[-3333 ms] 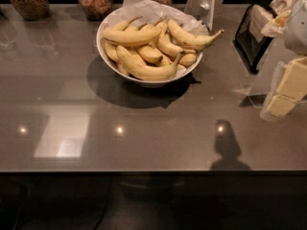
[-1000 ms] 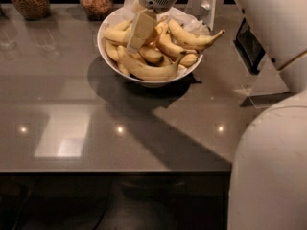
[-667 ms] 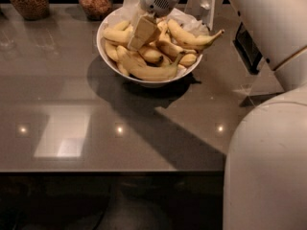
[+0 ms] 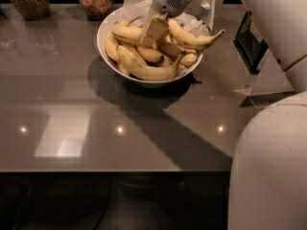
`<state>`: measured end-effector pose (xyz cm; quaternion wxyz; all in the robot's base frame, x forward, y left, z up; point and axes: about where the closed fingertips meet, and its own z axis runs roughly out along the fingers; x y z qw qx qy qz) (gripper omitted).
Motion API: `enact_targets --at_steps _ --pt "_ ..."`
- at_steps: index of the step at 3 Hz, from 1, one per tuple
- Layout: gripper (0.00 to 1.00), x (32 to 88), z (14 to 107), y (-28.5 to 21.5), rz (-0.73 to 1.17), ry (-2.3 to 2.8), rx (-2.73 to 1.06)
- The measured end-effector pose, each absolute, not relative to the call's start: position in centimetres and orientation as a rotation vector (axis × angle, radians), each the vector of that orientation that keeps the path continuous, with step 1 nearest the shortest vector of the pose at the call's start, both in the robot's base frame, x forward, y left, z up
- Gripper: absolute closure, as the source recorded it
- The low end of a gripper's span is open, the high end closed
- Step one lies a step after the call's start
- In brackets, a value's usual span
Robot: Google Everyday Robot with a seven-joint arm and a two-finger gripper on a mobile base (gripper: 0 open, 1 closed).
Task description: Pick banana from white bowl
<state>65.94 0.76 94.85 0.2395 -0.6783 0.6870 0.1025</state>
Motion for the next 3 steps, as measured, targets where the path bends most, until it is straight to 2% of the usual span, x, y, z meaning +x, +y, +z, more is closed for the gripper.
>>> enact_targets --at_steps 1,3 --pt "1.00 65.2 96.4 -0.7 0.261 1.883 -1.846" --pt "1.00 60.4 100.4 -3.0 0.287 1.758 -1.833"
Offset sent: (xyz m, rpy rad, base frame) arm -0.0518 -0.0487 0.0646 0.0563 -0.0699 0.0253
